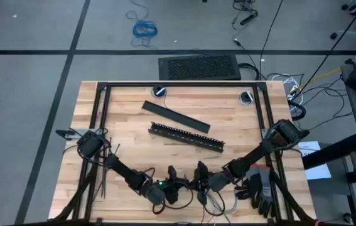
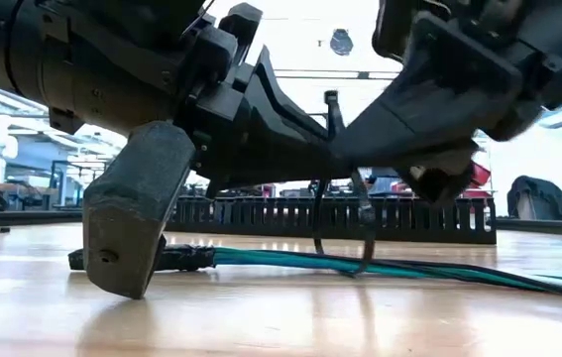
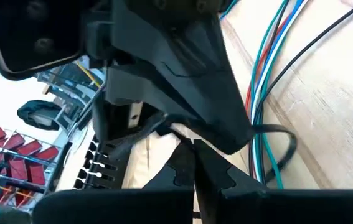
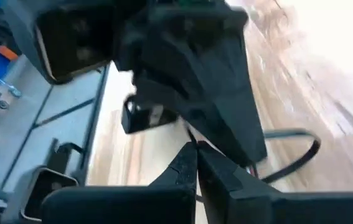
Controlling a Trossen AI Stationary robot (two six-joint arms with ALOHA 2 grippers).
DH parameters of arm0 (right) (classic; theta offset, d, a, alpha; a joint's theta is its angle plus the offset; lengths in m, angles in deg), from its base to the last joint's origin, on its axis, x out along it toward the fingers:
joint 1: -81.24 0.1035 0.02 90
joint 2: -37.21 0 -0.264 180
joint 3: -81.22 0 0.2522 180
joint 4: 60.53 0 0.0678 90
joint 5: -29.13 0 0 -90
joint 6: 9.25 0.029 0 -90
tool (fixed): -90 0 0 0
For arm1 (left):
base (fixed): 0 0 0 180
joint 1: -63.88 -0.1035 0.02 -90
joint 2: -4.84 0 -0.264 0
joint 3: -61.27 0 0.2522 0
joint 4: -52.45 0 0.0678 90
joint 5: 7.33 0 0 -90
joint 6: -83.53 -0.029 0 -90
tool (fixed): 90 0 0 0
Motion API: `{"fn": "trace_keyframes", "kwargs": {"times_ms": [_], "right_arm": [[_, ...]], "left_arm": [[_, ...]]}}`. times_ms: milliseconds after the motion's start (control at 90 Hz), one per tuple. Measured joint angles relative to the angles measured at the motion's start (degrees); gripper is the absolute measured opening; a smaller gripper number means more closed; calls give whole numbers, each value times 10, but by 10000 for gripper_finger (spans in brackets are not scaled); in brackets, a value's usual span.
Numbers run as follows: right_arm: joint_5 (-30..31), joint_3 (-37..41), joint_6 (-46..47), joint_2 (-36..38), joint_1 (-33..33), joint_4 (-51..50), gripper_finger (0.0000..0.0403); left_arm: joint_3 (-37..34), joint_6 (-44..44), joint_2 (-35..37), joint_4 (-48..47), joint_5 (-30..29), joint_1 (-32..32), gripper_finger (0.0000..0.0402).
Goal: Ziptie cables
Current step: Wrap the cable wires with the black zip tie
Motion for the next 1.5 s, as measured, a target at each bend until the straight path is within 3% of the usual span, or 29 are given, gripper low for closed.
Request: {"fn": "trace_keyframes", "kwargs": {"times_ms": [144, 456, 944, 1089, 1333, 1500], "right_arm": [[-24, 0, 1, 0, 7, 3, 0], [-3, 0, 7, 0, -3, -14, 0], [-34, 0, 3, 2, -11, -17, 5], [-41, 0, 3, 2, 7, -15, 37], [-40, 0, -7, 41, 18, -51, 127], [20, 0, -44, 93, 20, -95, 167]], "left_arm": [[0, 22, 0, -2, -3, -3, 0], [0, 11, 0, -10, 6, 0, 0], [0, 26, 1, -46, 0, 2, 0], [-1, 61, 0, -45, 2, -1, 0], [0, 71, 0, -44, 28, -4, 0], [0, 71, 0, -44, 29, -4, 0]]}}
